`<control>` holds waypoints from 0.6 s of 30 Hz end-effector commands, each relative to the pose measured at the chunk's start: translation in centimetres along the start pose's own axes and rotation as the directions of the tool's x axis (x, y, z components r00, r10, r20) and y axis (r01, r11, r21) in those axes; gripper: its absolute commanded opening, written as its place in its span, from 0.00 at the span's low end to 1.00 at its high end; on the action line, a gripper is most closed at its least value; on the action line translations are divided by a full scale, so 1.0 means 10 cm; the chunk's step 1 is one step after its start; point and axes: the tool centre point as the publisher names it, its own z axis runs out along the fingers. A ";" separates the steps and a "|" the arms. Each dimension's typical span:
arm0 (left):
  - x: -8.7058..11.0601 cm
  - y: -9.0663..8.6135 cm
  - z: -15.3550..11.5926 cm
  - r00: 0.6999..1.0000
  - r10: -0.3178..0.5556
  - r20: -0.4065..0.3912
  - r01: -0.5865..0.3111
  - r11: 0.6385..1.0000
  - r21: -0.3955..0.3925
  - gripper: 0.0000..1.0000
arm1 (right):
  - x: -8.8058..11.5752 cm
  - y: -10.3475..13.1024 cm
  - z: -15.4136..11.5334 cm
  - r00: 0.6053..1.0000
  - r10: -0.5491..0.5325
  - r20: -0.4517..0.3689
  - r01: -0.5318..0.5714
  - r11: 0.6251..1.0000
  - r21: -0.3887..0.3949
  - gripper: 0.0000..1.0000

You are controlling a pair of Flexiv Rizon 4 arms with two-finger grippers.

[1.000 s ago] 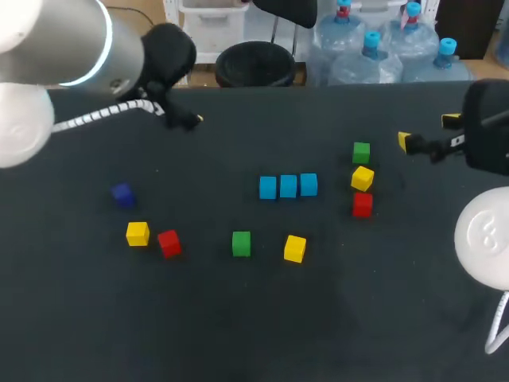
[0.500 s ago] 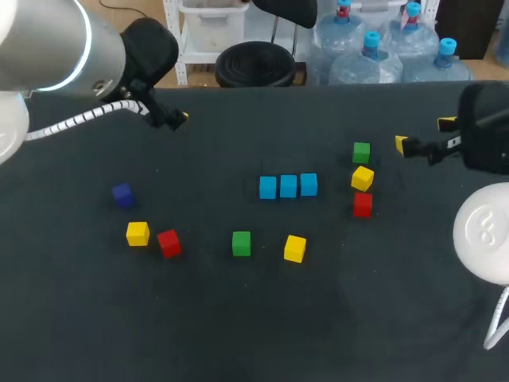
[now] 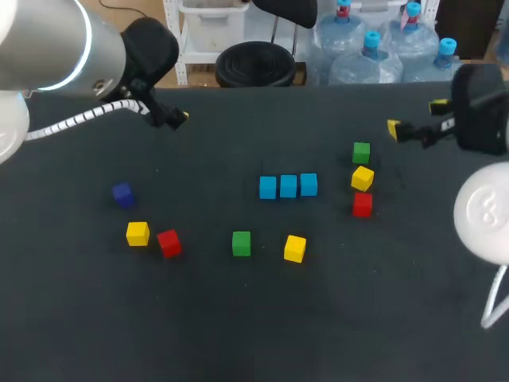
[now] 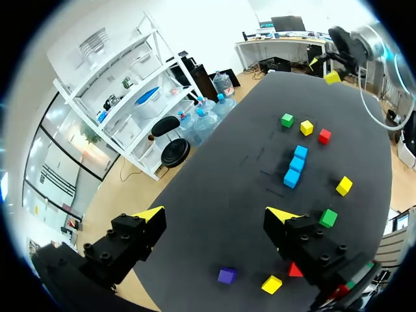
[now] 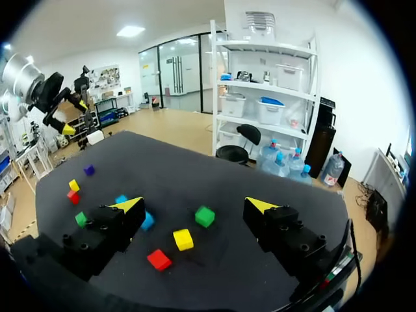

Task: Place the blue cubes, place green cubes on the blue cubes, place the yellow cubes on the green cubes, then place the red cubes on the yellow cubes, and place purple cube on the red cubes.

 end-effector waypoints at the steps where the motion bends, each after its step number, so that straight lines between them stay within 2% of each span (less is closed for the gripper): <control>1: 0.00 0.00 0.00 1.000 -0.001 -0.002 0.001 1.000 -0.003 1.00 | -0.34 -0.02 -0.06 0.998 -0.007 -0.064 0.007 1.000 -0.002 1.00; 4: 0.00 0.00 0.00 1.000 -0.001 -0.002 0.001 1.000 -0.003 1.00 | -0.54 -0.05 -0.05 0.998 -0.013 -0.062 0.013 1.000 -0.006 1.00; 9: 0.00 0.00 0.00 1.000 -0.001 -0.002 0.001 1.000 -0.003 1.00 | -0.75 -0.12 0.02 0.991 0.005 -0.134 -0.006 1.000 -0.008 1.00; 18: 0.00 0.00 0.00 1.000 -0.001 -0.002 0.001 1.000 -0.003 1.00 | -0.65 -0.08 0.31 0.963 0.010 -0.269 -0.026 0.998 -0.056 1.00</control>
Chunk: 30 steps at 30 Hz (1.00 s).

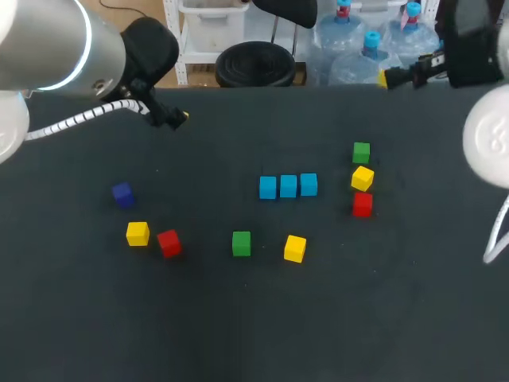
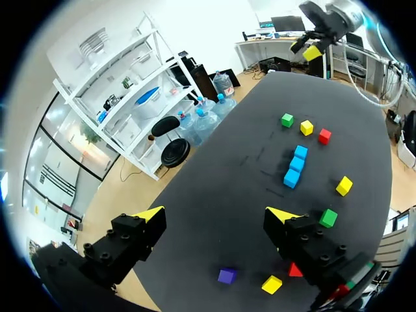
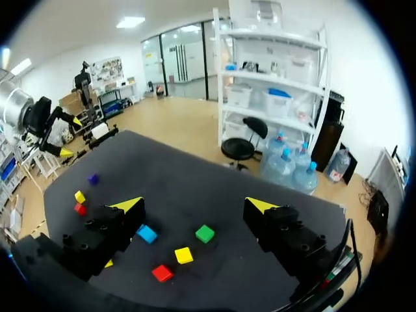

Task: Place the blue cubes, place green cubes on the blue cubes, place the yellow cubes on the green cubes, then place the red cubes on the yellow cubes, and place purple cube on the red cubes.

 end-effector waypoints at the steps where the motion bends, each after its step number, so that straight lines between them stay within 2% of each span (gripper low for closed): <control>1: 0.00 0.00 0.00 1.000 -0.001 -0.002 0.001 1.000 -0.003 1.00 | -0.05 -0.01 0.13 0.986 0.016 -0.165 -0.021 0.999 -0.028 1.00; 3: 0.00 0.00 0.00 1.000 -0.001 -0.002 0.001 1.000 -0.003 1.00 | -0.02 -0.03 0.17 0.977 0.016 -0.211 -0.031 0.997 -0.067 1.00; 7: 0.00 0.00 0.00 1.000 -0.001 -0.002 0.001 1.000 -0.003 1.00 | 0.03 -0.03 0.19 0.936 -0.098 -0.338 0.047 0.987 -0.157 1.00; 12: 0.00 0.00 0.00 1.000 -0.001 -0.002 0.001 1.000 -0.003 1.00 | 0.09 -0.07 0.14 0.890 -0.226 -0.395 0.157 0.967 -0.199 1.00; 15: 0.00 0.00 0.00 1.000 -0.001 -0.002 0.001 1.000 -0.003 1.00 | 0.10 -0.07 0.11 0.889 -0.298 -0.347 0.218 0.943 -0.251 1.00; 18: 0.00 0.00 0.00 1.000 -0.001 -0.002 0.001 1.000 -0.003 1.00 | 0.18 -0.11 0.12 0.871 -0.341 -0.355 0.256 0.930 -0.263 1.00; 22: 0.00 0.00 0.00 1.000 -0.001 -0.002 0.001 1.000 -0.003 1.00 | 0.31 -0.11 0.15 0.843 -0.406 -0.352 0.299 0.899 -0.320 1.00; 24: 0.00 0.00 0.00 1.000 -0.001 -0.002 0.001 1.000 -0.003 1.00 | 0.39 -0.06 0.16 0.819 -0.466 -0.335 0.341 0.865 -0.369 1.00; 26: 0.00 0.00 0.00 1.000 -0.001 -0.002 0.001 1.000 -0.003 1.00 | 0.47 -0.03 0.19 0.809 -0.492 -0.322 0.358 0.847 -0.393 1.00; 30: 0.00 0.00 0.00 1.000 -0.001 -0.002 0.001 1.000 -0.003 1.00 | 0.63 0.01 0.28 0.746 -0.580 -0.326 0.426 0.793 -0.436 1.00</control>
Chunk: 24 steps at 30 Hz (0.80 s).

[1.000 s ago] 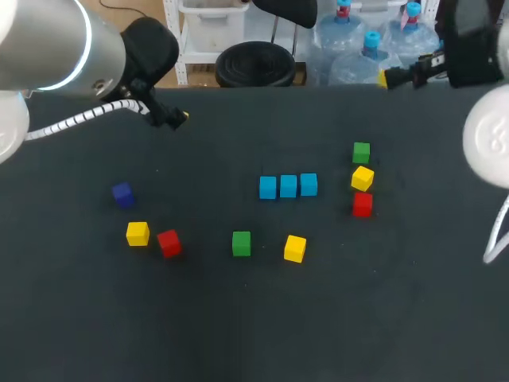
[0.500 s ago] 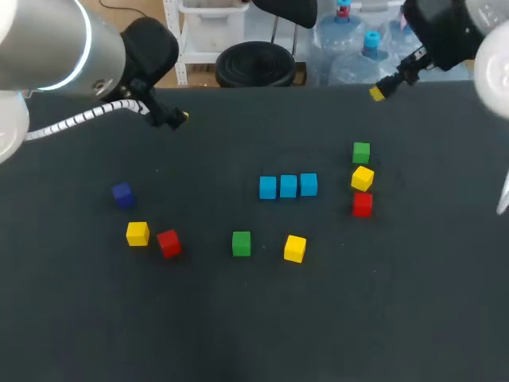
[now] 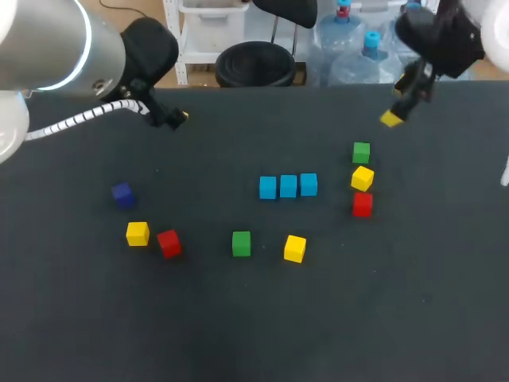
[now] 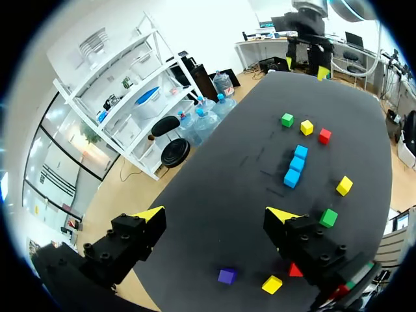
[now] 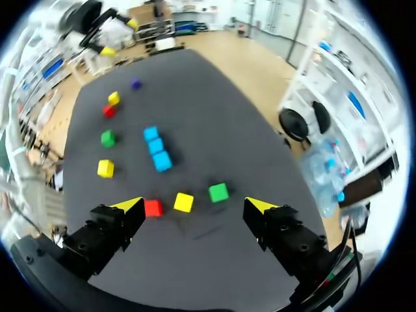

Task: Place the blue cubes, place green cubes on the blue cubes, place the yellow cubes on the green cubes, then place the red cubes on the yellow cubes, and place purple cube on the red cubes.

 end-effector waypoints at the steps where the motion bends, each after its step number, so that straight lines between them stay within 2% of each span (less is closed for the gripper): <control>1: 0.00 -0.01 0.00 1.000 -0.001 -0.002 0.001 1.000 -0.003 1.00 | 0.03 -0.01 0.16 0.997 -0.066 -0.033 0.066 0.998 -0.013 1.00; 5: 0.00 -0.01 0.00 1.000 -0.001 -0.002 0.001 1.000 -0.003 1.00 | 0.04 -0.02 0.27 0.981 -0.170 -0.095 0.173 0.985 0.014 1.00; 9: 0.00 -0.01 0.00 1.000 -0.001 -0.002 0.001 1.000 -0.003 1.00 | 0.00 -0.04 0.34 0.965 -0.246 -0.094 0.250 0.967 0.037 1.00; 12: 0.00 -0.01 0.00 1.000 -0.001 -0.002 0.001 1.000 -0.003 1.00 | -0.02 -0.08 0.39 0.975 -0.213 -0.066 0.216 0.976 0.032 1.00; 17: 0.00 -0.01 0.00 1.000 -0.001 -0.002 0.001 1.000 -0.003 1.00 | -0.02 -0.16 0.47 0.998 -0.060 -0.011 0.060 0.998 0.006 1.00; 20: 0.00 -0.01 0.00 1.000 -0.001 -0.002 0.001 1.000 -0.003 1.00 | 0.06 -0.23 0.56 0.998 -0.045 -0.044 0.046 0.998 0.040 1.00; 24: 0.00 -0.01 0.00 1.000 -0.001 -0.002 0.001 1.000 -0.003 1.00 | 0.14 -0.26 0.66 0.990 -0.095 -0.107 0.101 0.994 0.052 1.00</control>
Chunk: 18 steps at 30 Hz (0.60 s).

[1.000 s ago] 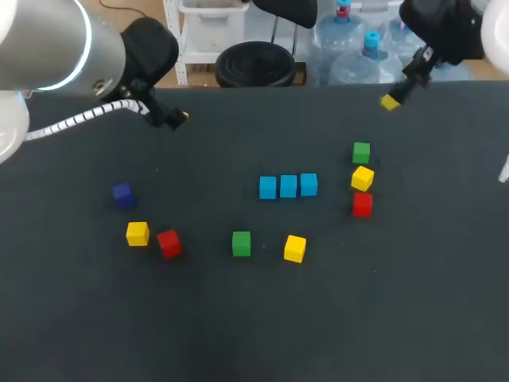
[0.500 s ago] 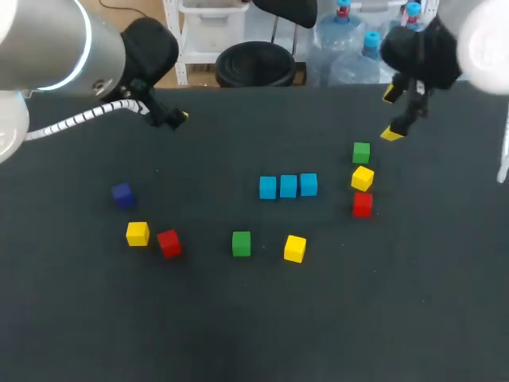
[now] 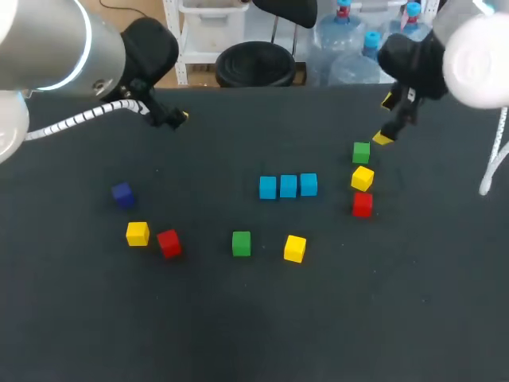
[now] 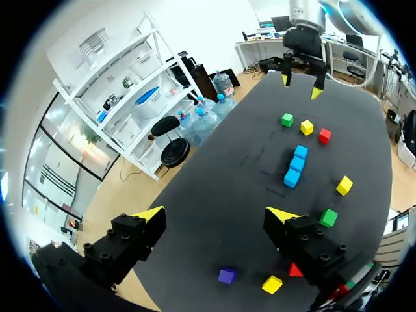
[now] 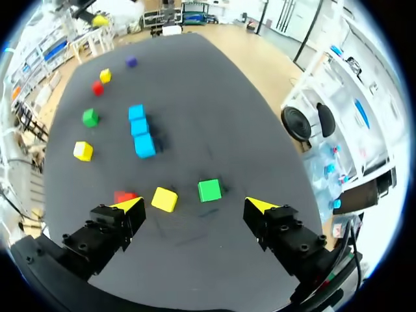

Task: Place the blue cubes, place green cubes on the blue cubes, place the yellow cubes on the green cubes, then place the red cubes on the yellow cubes, and place purple cube on the red cubes.

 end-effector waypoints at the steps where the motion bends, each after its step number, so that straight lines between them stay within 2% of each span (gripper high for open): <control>1: 0.00 0.00 0.00 1.000 -0.001 -0.002 0.001 1.000 -0.003 1.00 | -0.01 -0.03 0.14 0.998 -0.041 -0.053 0.042 0.999 0.011 1.00; 5: 0.00 0.00 0.00 1.000 -0.001 -0.002 0.001 1.000 -0.003 1.00 | 0.00 -0.06 0.18 0.985 -0.146 -0.088 0.146 0.989 -0.005 1.00; 11: 0.00 0.00 0.00 1.000 -0.001 -0.002 0.001 1.000 -0.003 1.00 | 0.01 -0.13 0.31 0.961 -0.232 -0.148 0.228 0.973 -0.048 1.00; 14: 0.00 0.00 0.00 1.000 -0.001 -0.002 0.001 1.000 -0.003 1.00 | 0.03 -0.13 0.39 0.956 -0.246 -0.160 0.238 0.969 -0.066 1.00; 18: 0.00 0.00 0.00 1.000 -0.001 -0.002 0.001 1.000 -0.003 1.00 | 0.00 -0.17 0.51 0.966 -0.212 -0.145 0.203 0.976 -0.077 1.00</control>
